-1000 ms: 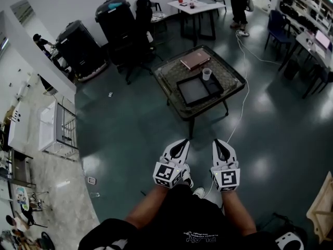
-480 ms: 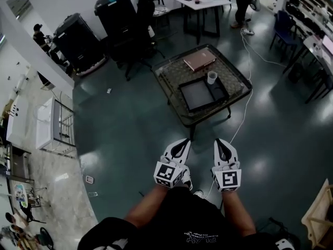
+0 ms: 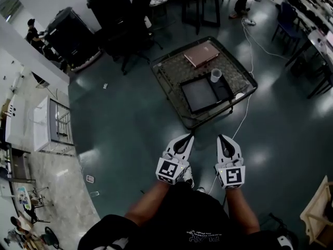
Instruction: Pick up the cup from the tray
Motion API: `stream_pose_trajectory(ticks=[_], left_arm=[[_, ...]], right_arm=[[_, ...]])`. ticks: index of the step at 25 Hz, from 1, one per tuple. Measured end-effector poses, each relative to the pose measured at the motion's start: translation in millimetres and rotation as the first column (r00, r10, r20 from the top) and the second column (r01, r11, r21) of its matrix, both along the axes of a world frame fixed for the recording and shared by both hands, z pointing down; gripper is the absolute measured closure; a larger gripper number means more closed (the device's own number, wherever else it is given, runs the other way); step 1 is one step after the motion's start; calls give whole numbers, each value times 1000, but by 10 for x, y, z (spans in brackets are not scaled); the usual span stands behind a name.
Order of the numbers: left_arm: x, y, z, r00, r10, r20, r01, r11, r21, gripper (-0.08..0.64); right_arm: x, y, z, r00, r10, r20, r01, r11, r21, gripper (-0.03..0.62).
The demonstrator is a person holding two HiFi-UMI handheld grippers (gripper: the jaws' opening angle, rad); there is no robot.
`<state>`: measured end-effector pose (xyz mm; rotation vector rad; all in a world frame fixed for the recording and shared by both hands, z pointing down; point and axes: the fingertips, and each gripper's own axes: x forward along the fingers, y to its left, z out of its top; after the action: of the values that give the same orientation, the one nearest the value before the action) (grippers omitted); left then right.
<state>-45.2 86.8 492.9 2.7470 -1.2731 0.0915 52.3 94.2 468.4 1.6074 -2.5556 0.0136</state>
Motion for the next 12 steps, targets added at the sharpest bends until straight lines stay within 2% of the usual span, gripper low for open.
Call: stream_pose_trajectory(ticks=[12], left_arm=[[-105,-430,1,999,30,-29,-30,999,-16,551]], right_arm=[[-86,-425,131,999,0,-46,-1,1000,-25,584]])
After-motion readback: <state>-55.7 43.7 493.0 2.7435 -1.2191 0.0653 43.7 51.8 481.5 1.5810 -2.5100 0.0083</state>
